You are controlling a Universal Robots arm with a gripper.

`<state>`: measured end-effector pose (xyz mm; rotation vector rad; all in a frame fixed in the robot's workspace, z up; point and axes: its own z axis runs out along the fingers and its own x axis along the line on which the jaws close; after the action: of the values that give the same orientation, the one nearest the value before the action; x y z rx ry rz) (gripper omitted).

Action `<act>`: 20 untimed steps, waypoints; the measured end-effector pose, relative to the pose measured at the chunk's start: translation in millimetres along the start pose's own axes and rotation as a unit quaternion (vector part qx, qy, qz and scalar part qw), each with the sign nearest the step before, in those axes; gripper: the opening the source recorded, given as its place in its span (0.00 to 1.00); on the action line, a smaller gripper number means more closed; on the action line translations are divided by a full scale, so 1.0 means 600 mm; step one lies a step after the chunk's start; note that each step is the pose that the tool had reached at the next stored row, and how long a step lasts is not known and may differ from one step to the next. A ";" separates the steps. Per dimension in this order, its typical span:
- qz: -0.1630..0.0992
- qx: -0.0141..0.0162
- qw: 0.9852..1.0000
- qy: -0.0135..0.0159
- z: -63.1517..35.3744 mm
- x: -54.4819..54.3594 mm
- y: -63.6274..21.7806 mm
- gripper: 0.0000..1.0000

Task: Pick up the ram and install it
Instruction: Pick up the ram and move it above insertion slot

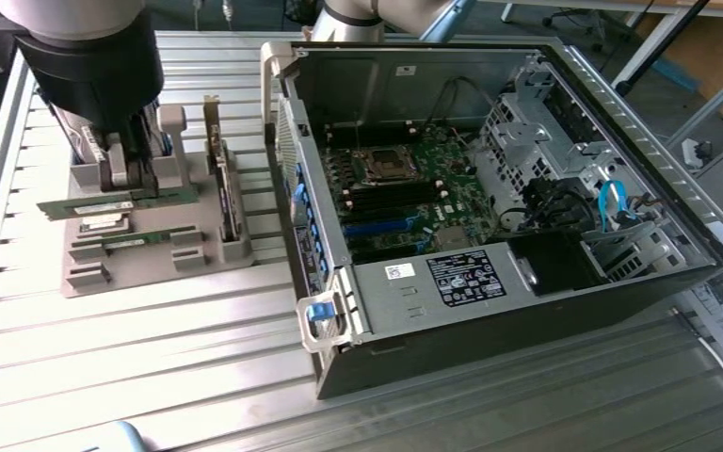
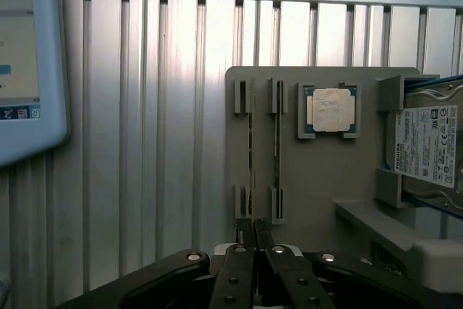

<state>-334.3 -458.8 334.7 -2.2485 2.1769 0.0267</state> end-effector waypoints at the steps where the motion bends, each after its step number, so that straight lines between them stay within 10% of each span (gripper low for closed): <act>1: 0.000 0.000 1.000 0.000 -0.005 0.000 -0.001 0.12; 20: 0.000 0.000 1.000 0.000 -0.090 -0.002 -0.010 0.12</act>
<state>-328.3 -458.8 388.9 -2.2485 2.1771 0.0267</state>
